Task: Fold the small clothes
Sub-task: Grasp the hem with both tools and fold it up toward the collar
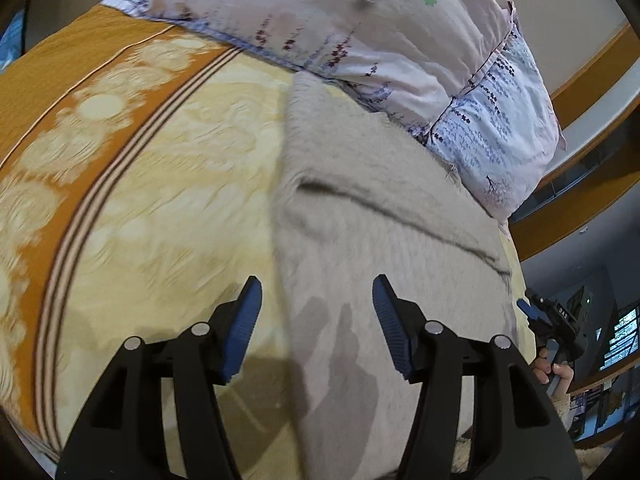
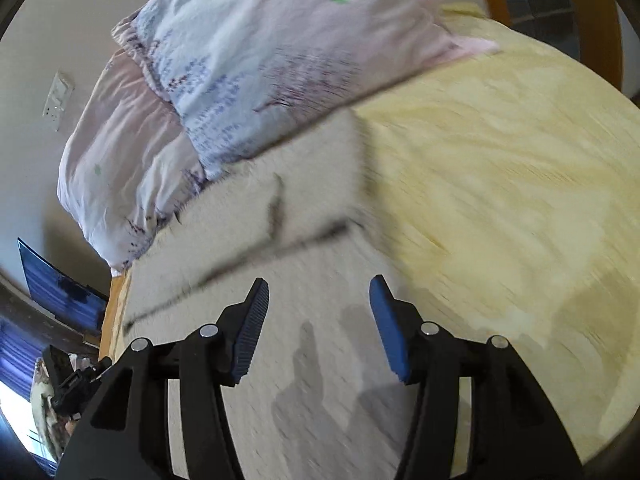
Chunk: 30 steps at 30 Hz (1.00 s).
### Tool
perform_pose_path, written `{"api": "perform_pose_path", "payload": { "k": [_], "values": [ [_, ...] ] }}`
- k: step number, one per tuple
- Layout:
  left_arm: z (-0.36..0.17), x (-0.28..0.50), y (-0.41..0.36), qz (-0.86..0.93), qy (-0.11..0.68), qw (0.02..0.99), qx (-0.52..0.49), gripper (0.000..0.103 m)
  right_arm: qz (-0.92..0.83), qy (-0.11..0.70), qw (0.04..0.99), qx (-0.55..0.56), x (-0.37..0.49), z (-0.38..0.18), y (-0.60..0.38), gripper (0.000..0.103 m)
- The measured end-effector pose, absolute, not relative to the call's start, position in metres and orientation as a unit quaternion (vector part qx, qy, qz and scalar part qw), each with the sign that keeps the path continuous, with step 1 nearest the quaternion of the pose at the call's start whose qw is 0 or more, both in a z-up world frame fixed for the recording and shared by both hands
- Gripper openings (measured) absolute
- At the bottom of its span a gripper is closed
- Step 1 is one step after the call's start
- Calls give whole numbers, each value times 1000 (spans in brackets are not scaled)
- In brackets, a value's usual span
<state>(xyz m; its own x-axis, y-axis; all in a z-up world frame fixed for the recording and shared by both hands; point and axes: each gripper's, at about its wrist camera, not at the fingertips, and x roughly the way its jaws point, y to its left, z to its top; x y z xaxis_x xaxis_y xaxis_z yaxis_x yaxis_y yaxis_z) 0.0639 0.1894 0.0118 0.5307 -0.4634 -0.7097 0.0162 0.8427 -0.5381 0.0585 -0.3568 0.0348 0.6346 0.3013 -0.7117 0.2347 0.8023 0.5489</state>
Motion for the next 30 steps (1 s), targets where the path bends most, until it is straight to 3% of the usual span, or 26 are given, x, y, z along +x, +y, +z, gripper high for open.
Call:
{"api": "perform_pose_path", "payload": {
  "k": [10, 14, 18, 24, 30],
  "values": [
    [2, 9, 191, -182, 453, 837, -248, 49, 81, 441, 810, 378, -10, 10, -364, 48],
    [-5, -10, 183, -220, 455, 824, -257, 37, 131, 440, 790, 407, -30, 4, -354, 40],
    [-9, -27, 176, -254, 448, 817, -259, 33, 176, 437, 769, 433, -46, 0, -345, 38],
    [-19, -47, 176, -308, 442, 796, -277, 32, 206, 446, 765, 417, -72, -2, -337, 32],
    [-30, -51, 159, -330, 471, 784, -233, 31, 208, 489, 769, 355, -76, -3, -319, 32]
  ]
}}
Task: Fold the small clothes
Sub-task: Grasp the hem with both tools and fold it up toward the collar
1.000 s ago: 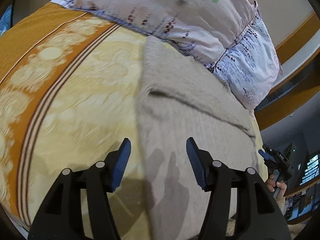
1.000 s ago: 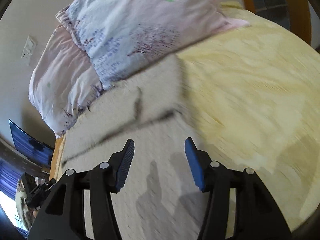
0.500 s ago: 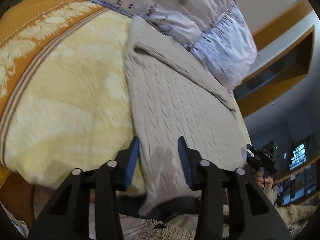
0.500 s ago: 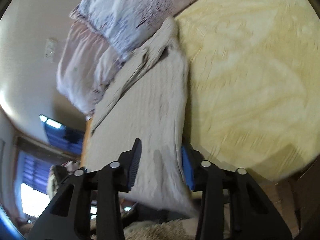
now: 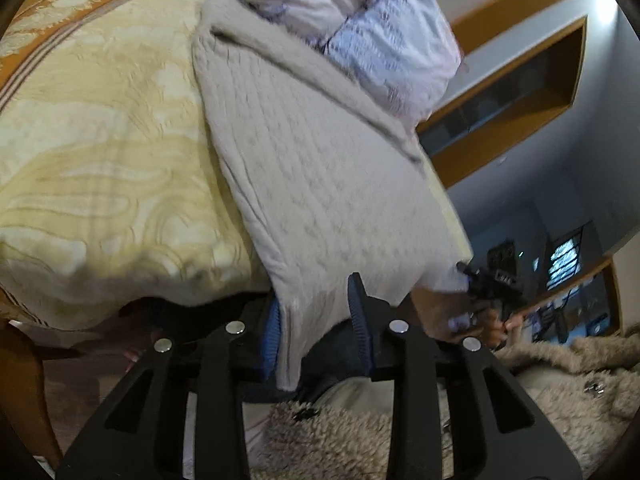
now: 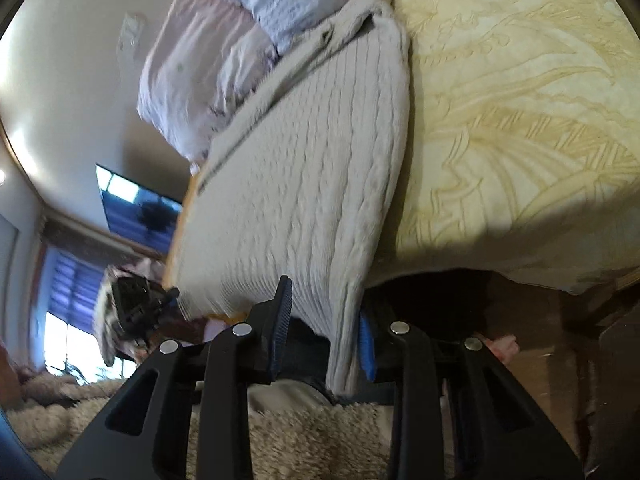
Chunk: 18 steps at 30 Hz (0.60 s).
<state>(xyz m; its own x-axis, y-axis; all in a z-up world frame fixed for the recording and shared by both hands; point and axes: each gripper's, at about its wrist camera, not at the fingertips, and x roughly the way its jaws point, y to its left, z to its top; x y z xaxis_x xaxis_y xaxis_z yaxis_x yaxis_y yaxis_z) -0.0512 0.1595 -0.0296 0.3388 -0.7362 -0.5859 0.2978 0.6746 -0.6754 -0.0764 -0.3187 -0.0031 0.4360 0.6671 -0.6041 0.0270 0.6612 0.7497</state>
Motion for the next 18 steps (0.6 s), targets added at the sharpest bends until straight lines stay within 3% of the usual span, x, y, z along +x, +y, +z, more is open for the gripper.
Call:
{"api": "perform_pose_path", "payload": {
  "k": [5, 6, 7, 10, 18],
  "values": [
    [-40, -49, 145, -338, 494, 772, -213, 31, 212, 501, 753, 371, -72, -18, -317, 30],
    [-41, -48, 145, -338, 496, 770, -214, 31, 216, 502, 751, 370, -72, -19, -316, 17],
    [-41, -46, 144, -338, 497, 770, -215, 29, 222, 502, 751, 366, -72, -18, -315, 12],
    [-36, -49, 144, -357, 489, 766, -216, 12, 240, 490, 767, 338, -73, -3, -312, 10],
    [-1, -44, 158, -361, 431, 799, -213, 7, 252, 370, 847, 288, -65, 56, -318, 8]
  ]
}}
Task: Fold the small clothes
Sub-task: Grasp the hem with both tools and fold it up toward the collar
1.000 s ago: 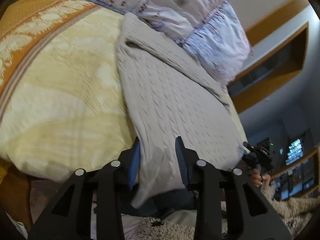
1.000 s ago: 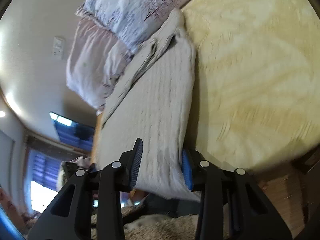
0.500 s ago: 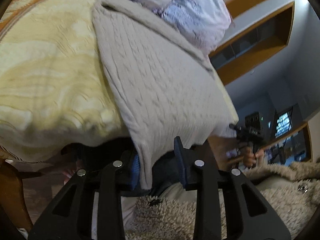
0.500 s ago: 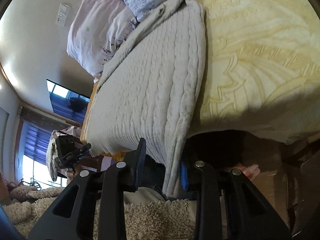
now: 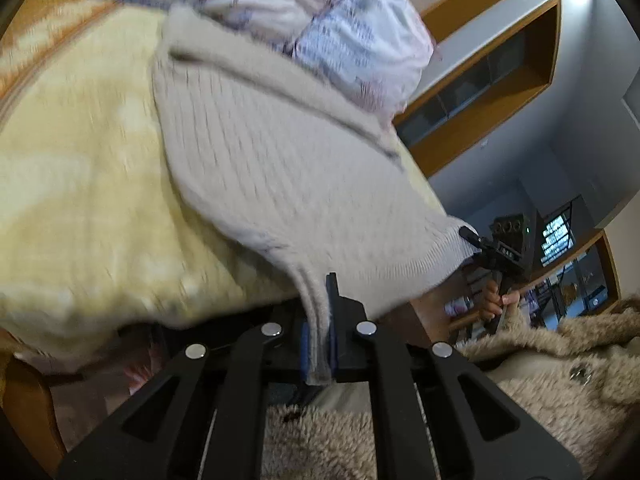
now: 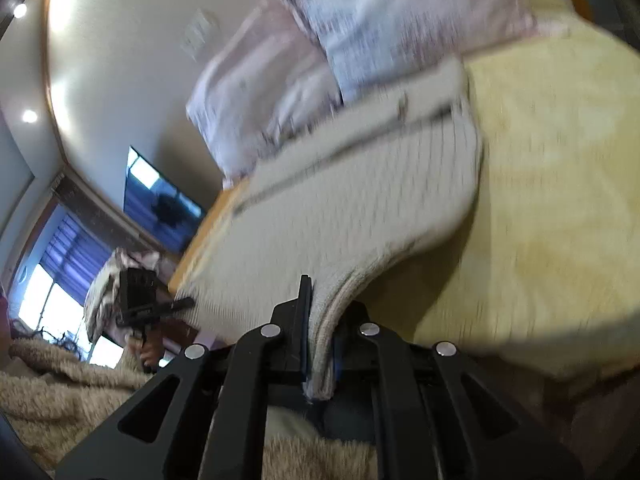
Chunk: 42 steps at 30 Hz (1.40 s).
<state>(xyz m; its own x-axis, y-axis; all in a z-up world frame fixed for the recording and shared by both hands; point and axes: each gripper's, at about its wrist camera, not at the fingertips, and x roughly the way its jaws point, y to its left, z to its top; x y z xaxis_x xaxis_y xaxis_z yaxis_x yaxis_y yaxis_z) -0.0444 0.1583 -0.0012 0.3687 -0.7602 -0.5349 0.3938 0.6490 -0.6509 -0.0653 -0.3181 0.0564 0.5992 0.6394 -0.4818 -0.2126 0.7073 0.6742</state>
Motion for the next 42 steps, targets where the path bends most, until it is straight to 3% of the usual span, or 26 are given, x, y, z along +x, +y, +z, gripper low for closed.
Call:
{"api": "perform_pose_path", "payload": {
  "k": [7, 27, 35, 42],
  "values": [
    [45, -31, 182, -326, 341, 855, -217, 6, 220, 310, 896, 231, -54, 82, -312, 8],
    [102, 59, 172, -226, 298, 904, -206, 6, 152, 222, 940, 209, 0, 125, -317, 8],
    [138, 132, 153, -193, 287, 919, -188, 6, 103, 211, 957, 172, 63, 143, -312, 8],
    [108, 193, 141, -169, 326, 910, -191, 6, 67, 267, 942, 190, 125, 113, -323, 8]
  ]
}}
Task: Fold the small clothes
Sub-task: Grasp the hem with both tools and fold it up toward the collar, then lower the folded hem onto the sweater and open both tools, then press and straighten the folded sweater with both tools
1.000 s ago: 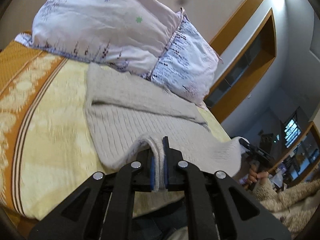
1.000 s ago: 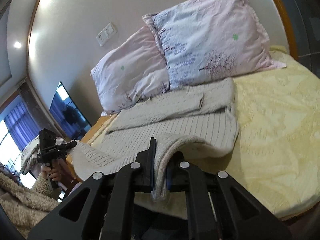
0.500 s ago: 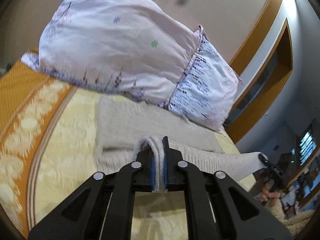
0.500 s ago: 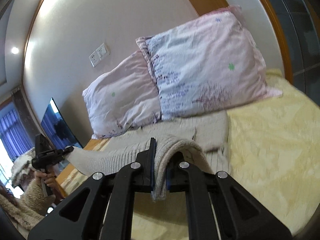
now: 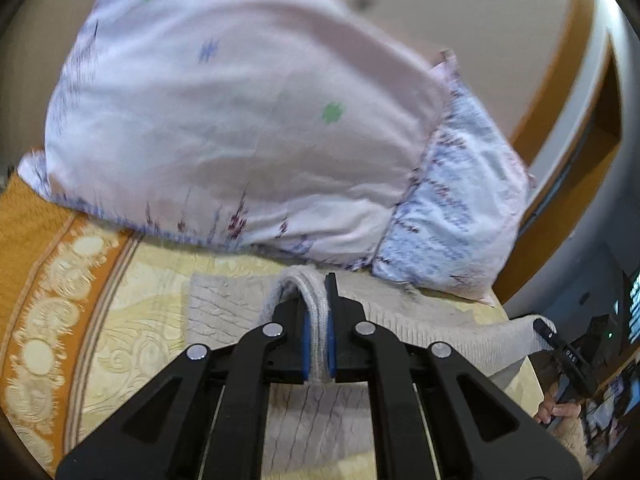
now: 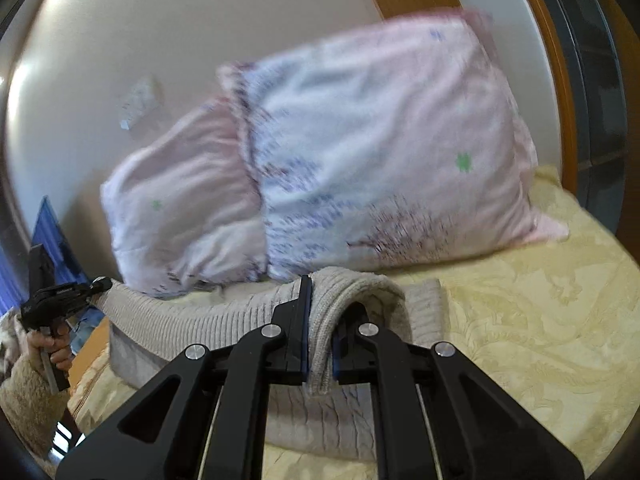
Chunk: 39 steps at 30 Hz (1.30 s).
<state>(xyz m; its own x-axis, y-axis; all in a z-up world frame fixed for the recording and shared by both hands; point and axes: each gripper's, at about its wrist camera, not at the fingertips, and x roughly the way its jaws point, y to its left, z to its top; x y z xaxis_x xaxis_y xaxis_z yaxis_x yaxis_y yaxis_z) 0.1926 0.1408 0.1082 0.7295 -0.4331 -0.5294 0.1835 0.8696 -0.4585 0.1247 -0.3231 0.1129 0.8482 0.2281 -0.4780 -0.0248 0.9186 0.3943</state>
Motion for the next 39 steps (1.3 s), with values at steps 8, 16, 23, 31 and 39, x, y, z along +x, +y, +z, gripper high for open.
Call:
{"api": "perform_pose_path", "payload": {
  "k": [8, 16, 23, 31, 39],
  "values": [
    [39, 255, 149, -141, 401, 867, -261, 6, 23, 369, 893, 258, 192, 53, -337, 8],
    [15, 284, 151, -129, 445, 832, -305, 15, -1, 404, 856, 324, 229, 31, -347, 50],
    [39, 269, 171, -135, 410, 841, -325, 43, 4, 354, 889, 292, 206, 63, -349, 54],
    [43, 221, 173, -144, 433, 861, -224, 42, -5, 390, 882, 263, 155, 51, -365, 43],
    [36, 190, 158, -134, 441, 878, -131, 42, -3, 419, 881, 219, 129, 36, -357, 41]
  ]
}}
